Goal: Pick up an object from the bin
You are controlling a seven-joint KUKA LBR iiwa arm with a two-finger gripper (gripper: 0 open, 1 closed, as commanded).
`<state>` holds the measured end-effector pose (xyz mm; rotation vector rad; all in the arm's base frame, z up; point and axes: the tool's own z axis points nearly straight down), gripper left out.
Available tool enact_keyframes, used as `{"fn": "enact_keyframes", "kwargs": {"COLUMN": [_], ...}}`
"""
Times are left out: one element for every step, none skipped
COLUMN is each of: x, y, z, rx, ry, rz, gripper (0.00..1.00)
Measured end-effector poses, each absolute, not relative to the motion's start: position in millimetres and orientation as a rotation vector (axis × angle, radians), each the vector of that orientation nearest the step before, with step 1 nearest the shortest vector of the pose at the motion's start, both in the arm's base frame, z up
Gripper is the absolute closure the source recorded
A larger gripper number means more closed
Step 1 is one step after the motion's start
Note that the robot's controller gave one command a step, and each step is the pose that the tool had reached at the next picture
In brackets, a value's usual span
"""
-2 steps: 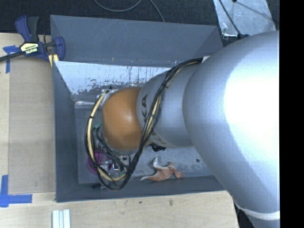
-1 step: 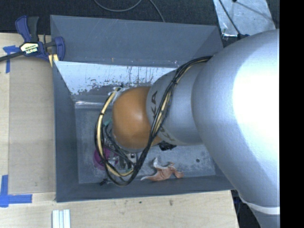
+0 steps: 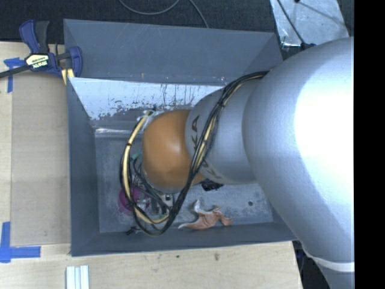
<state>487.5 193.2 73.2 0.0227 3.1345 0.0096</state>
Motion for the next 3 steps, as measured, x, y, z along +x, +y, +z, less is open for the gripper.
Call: {"fn": "enact_keyframes", "kwargs": {"x": [486.8, 486.6, 487.1], "y": [192.8, 192.0, 191.5], "z": [77.2, 99.0, 121.6], "rx": [0.024, 0.025, 0.025], "ry": [3.136, 3.139, 3.138], "rz": [0.008, 0.004, 0.002], "gripper": [1.00, 1.00, 1.00]}}
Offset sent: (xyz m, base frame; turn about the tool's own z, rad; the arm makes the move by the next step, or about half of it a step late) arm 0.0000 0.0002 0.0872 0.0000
